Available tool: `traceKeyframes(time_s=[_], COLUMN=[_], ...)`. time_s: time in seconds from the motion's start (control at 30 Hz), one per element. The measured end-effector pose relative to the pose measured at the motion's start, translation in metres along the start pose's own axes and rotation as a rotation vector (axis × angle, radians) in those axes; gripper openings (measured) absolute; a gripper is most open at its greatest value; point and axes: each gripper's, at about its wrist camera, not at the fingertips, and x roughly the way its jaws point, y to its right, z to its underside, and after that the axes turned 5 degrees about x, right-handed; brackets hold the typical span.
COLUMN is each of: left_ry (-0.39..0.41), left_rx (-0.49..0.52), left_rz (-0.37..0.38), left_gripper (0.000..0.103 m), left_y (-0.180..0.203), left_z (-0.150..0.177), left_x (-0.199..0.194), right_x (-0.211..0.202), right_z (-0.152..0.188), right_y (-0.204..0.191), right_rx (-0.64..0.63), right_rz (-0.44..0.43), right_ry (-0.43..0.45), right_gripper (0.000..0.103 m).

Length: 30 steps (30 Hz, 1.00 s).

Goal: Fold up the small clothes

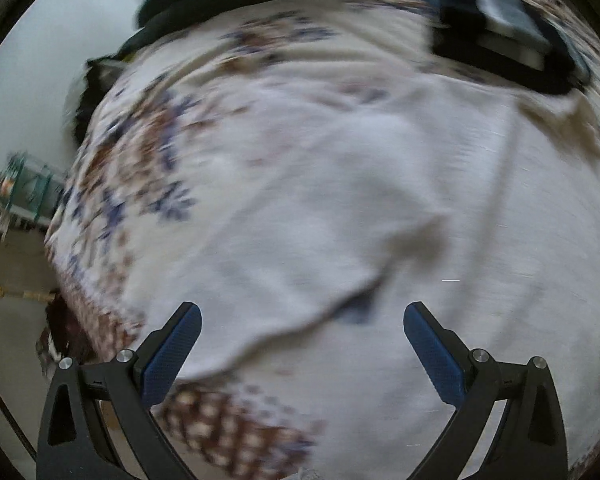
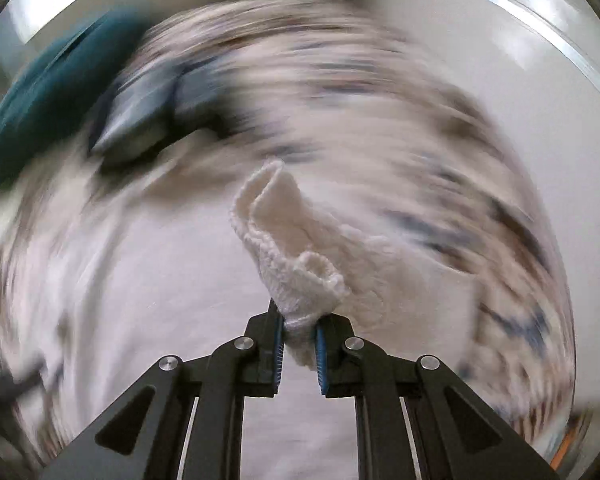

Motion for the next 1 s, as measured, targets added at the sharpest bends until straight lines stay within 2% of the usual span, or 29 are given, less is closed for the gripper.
traceKeyframes(time_s=[0.03,0.1,0.17,0.23,0.3,0.37,0.5,0.57,0.63,0.7,0.73,0.77,0.8,0.83,0.87,0.9,1.0], left_ry=[-0.006,-0.025,-0.039,-0.049,-0.061,-0.071,-0.100,-0.097,-0.089,-0.086,-0.085,-0.088,-0.093,-0.095,-0.093,-0.094,-0.109], left_rx=[-0.016,-0.054,-0.079,-0.109,-0.140,-0.164,-0.221,-0.252,-0.266,-0.272,-0.276,-0.280,-0.286,-0.296,-0.306,-0.317,-0.368], left_rz=[-0.010,-0.035,-0.052,-0.064,-0.069,-0.066,-0.064,-0.061,-0.065,-0.074,-0.076,-0.076,-0.076,-0.077,-0.078,-0.079,-0.041], left_gripper=[0.103,0.103,0.103,0.103,0.103,0.103,0.103,0.103,0.103,0.103,0.103,0.103,0.103,0.103,0.103,0.103,0.103], left_y=[-0.012,-0.040,-0.061,-0.081,-0.097,-0.106,-0.123,-0.132,-0.140,-0.147,-0.152,-0.156,-0.161,-0.168,-0.174,-0.182,-0.206], left_z=[0.003,0.011,0.018,0.025,0.032,0.037,0.042,0.043,0.043,0.043,0.045,0.046,0.048,0.051,0.055,0.059,0.077], left_x=[0.002,0.010,0.015,0.020,0.026,0.030,0.040,0.039,0.039,0.040,0.041,0.042,0.043,0.044,0.044,0.045,0.054], right_x=[0.015,0.034,0.048,0.059,0.064,0.065,0.051,0.041,0.041,0.057,0.069,0.081,0.088,0.091,0.086,0.081,0.069], right_z=[0.012,0.039,0.066,0.083,0.085,0.069,0.023,-0.001,-0.017,-0.023,-0.027,-0.026,-0.024,-0.019,-0.015,-0.010,0.009], right_y=[-0.046,-0.104,-0.148,-0.172,-0.175,-0.173,-0.176,-0.186,-0.203,-0.236,-0.250,-0.257,-0.259,-0.258,-0.251,-0.245,-0.212], right_rx=[-0.096,-0.214,-0.319,-0.339,-0.293,-0.212,-0.086,-0.046,-0.055,-0.118,-0.136,-0.137,-0.128,-0.113,-0.087,-0.073,-0.031], right_rz=[-0.031,-0.071,-0.076,-0.070,-0.061,-0.044,0.035,0.055,0.040,0.018,-0.011,-0.059,-0.104,-0.144,-0.195,-0.218,-0.224], right_ry=[-0.039,-0.110,-0.148,-0.190,-0.211,-0.200,-0.080,-0.016,0.003,-0.063,-0.123,-0.195,-0.253,-0.283,-0.291,-0.290,-0.306], right_gripper=[0.013,0.012,0.012,0.012,0.012,0.012,0.012,0.012,0.012,0.016,0.017,0.022,0.033,0.039,0.051,0.058,0.061])
